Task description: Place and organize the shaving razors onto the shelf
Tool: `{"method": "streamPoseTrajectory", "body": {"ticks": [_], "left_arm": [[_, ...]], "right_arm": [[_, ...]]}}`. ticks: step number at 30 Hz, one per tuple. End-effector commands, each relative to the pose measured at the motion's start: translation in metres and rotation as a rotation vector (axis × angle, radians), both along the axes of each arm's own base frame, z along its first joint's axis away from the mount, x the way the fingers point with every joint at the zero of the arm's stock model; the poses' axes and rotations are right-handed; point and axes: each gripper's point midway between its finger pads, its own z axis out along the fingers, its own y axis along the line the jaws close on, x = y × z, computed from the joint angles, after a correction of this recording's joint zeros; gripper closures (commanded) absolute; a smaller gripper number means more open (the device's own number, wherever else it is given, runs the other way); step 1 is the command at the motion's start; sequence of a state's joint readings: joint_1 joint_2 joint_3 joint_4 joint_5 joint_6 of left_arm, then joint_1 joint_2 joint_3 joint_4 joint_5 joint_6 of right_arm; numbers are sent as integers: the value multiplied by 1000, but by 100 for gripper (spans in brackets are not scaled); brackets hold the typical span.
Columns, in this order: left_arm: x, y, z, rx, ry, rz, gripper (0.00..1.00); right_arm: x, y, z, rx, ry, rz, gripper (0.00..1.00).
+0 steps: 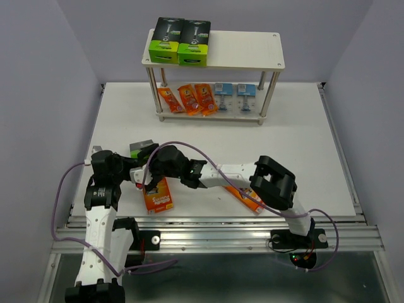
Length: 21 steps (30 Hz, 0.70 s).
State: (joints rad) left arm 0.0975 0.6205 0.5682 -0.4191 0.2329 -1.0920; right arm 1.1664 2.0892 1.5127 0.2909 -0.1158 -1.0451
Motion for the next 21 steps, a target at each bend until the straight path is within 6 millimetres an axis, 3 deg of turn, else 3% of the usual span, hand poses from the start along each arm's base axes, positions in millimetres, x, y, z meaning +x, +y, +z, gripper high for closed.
{"method": "streamPoseTrajectory", "body": {"ticks": [1,2,3,4,9,11,12,13,14,15,16,19,21], "left_arm": [[9,-5,45,25,-129,-45,100],[9,-5,46,27,-133,-48,100],[8,-5,47,23,-135,-47,100],[8,-5,48,22,-139,-44,100],[6,-5,62,15,-187,-38,100],[5,-4,66,27,-190,-37,99],[4,-4,71,32,-189,-36,86],[4,-2,73,50,-191,-37,47],[3,-2,78,56,-199,-38,30],[2,-2,89,63,-223,-38,6],[1,-1,95,78,-241,-41,1],[-4,4,126,111,-308,-14,1],[-10,8,147,130,-357,8,1]], "right_arm": [[7,15,12,24,4,-37,6],[9,14,11,21,8,-49,16],[12,13,12,21,6,-69,39],[13,12,12,22,11,-77,51],[22,-3,21,42,42,-126,77],[29,-10,28,56,47,-154,81],[34,-15,35,66,40,-191,82],[41,-24,45,81,34,-218,82],[47,-32,51,89,25,-241,82],[47,-40,49,79,22,-260,82],[52,-52,69,105,5,-278,82],[60,-84,91,118,-31,-338,82],[55,-114,120,147,-73,-362,82]]}}
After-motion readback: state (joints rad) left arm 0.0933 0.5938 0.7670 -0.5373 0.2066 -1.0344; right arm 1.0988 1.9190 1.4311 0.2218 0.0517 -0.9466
